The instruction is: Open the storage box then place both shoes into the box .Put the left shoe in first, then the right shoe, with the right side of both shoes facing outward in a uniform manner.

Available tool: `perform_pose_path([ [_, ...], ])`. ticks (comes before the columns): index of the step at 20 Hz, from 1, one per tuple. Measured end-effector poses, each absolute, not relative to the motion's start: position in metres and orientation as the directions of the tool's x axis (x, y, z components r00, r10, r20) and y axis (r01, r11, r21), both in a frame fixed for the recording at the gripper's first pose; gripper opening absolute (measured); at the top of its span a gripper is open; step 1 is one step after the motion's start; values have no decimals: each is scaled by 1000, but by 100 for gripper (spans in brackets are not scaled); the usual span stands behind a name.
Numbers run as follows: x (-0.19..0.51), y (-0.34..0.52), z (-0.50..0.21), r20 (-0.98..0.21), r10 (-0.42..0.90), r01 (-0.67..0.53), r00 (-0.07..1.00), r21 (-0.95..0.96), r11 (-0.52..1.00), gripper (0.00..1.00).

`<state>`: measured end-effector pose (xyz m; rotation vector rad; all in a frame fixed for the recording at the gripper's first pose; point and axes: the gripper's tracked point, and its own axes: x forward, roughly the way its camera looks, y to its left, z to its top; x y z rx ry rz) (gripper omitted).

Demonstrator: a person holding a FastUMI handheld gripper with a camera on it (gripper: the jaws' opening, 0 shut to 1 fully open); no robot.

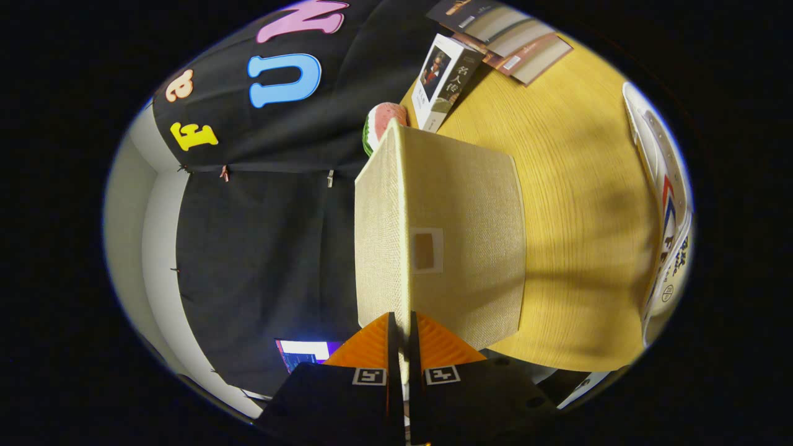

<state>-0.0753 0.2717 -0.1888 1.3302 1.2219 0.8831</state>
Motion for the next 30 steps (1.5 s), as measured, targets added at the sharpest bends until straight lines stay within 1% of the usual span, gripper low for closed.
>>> perform_pose_path([
  [2, -72, 270, -165, -121, 970, 120, 211, 988, 97, 7],
  [8, -57, 294, -69, -91, 970, -129, 225, 984, 122, 8],
  [10, -49, 312, -48, -103, 965, -196, 240, 969, 152, 9],
  [11, -47, 322, -37, -104, 966, -229, 238, 960, 160, 12],
  [13, -47, 346, -17, -97, 968, -271, 230, 949, 160, 12],
  [16, -45, 382, 5, -91, 970, -292, 226, 944, 157, 12],
  [17, -43, 391, 9, -94, 969, -313, 228, 936, 164, 17],
  [18, -40, 406, 13, -105, 967, -334, 234, 925, 181, 18],
  [20, -46, 424, 22, -111, 969, -375, 220, 907, 189, 34],
  [21, -51, 434, 24, -114, 974, -389, 195, 903, 184, 42],
  [23, -63, 445, 23, -143, 978, -408, 153, 892, 194, 70],
  [25, -65, 449, 17, -159, 976, -426, 151, 880, 210, 98],
  [30, -61, 438, 19, -154, 972, -407, 177, 888, 215, 97],
])
